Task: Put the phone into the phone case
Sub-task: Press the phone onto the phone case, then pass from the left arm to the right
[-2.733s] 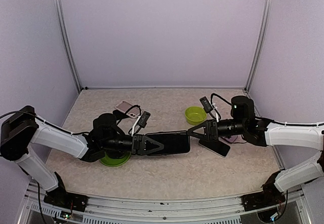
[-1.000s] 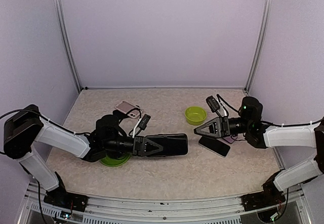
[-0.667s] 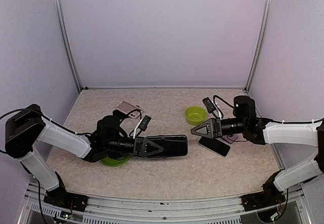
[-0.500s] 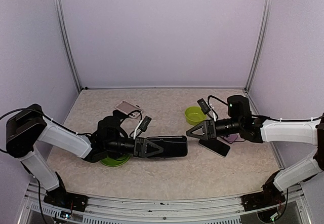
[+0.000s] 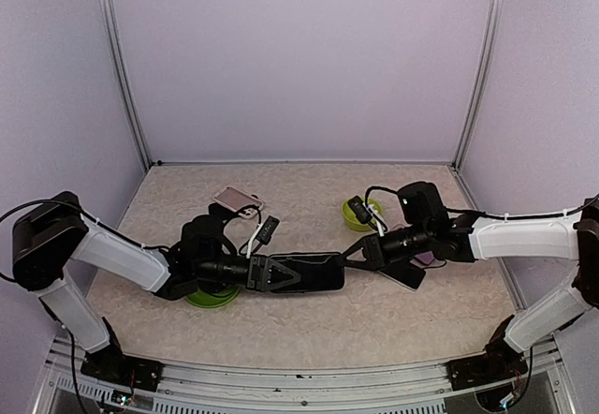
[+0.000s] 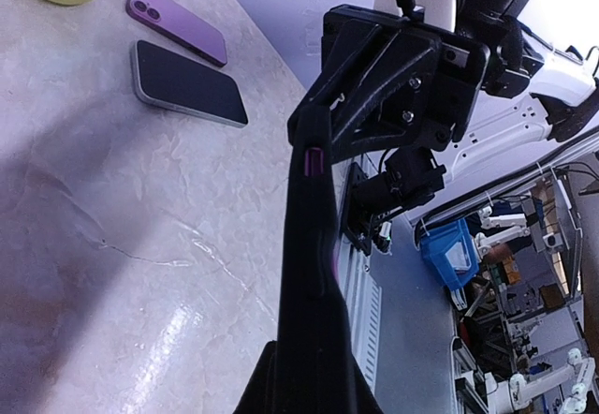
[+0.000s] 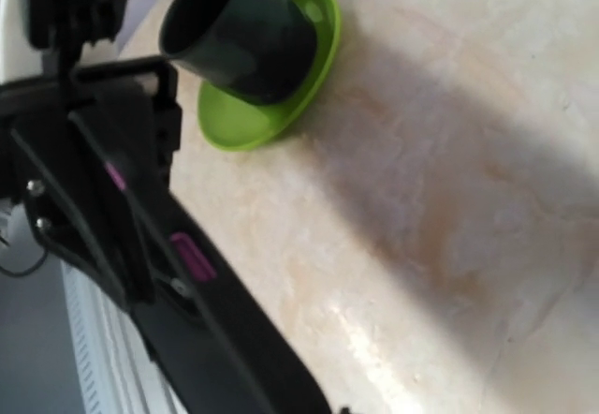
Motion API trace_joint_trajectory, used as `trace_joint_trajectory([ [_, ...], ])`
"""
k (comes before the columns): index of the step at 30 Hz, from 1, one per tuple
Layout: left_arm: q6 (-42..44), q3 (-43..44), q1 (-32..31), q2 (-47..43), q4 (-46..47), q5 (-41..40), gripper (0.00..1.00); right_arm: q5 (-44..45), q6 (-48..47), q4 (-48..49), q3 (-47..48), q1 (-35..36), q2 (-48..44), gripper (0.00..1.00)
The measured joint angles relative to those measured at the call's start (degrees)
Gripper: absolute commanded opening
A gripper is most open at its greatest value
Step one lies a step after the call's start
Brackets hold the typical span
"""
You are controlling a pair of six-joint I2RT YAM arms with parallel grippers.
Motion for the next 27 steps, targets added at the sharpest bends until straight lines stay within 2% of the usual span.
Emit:
trace_joint_trajectory([
  [9,1.1,2.3,0.0,1.1,-5.6,-2.9,0.00,8.5,-1.8,-5.5,0.5,0.5,-1.2,0.00],
  [14,1.1,3.0,0.0,2.5,-6.3,-3.8,0.00,9.9,-2.1,-6.8,1.2,0.6,-1.2,0.01],
  [19,1.0,3.0,0.1,3.9,-10.1,-5.8,0.00,8.2,-2.1,-6.5,1.6,0.7,-1.7,0.19],
  [22,1.0,3.0,0.1,3.9,-11.3,-6.2,0.00,6.8,-1.9,-5.8,1.6,0.7,-2.7,0.34],
  [27,1.3,3.0,0.1,3.9,-11.9,-5.7,0.00,6.7,-4.4,-5.6,1.7,1.2,-3.3,0.50],
])
